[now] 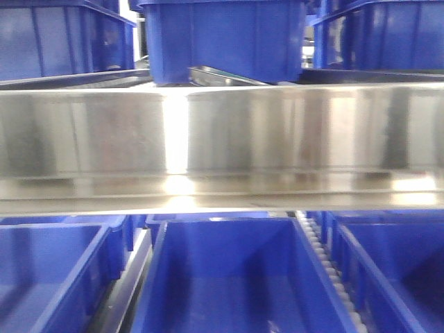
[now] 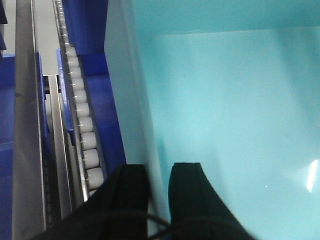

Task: Move two blue bins to right shelf middle
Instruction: 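Pull the gripped teal bin off the rollers toward the robot, then hold the teal bin with both grippers while backing away from rack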

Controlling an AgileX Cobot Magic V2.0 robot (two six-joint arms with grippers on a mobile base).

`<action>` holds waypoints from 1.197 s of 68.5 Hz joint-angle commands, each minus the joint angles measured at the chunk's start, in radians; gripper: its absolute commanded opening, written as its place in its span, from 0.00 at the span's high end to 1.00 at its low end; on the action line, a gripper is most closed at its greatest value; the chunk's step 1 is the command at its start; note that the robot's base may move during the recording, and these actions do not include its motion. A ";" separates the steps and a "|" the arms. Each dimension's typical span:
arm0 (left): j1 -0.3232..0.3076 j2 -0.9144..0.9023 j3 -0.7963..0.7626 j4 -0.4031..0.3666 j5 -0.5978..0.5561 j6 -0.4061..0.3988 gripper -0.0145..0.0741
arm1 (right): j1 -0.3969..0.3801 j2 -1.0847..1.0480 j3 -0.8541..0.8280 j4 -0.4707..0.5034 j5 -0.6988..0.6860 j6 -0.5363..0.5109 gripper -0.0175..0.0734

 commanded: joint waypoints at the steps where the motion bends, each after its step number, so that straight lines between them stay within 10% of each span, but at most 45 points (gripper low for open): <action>1: 0.004 -0.013 -0.010 0.023 -0.023 0.021 0.96 | -0.014 -0.010 -0.008 -0.069 -0.038 -0.014 0.98; 82: 0.004 -0.013 -0.010 0.023 -0.023 0.021 0.96 | -0.014 -0.008 -0.008 -0.069 -0.141 -0.014 0.98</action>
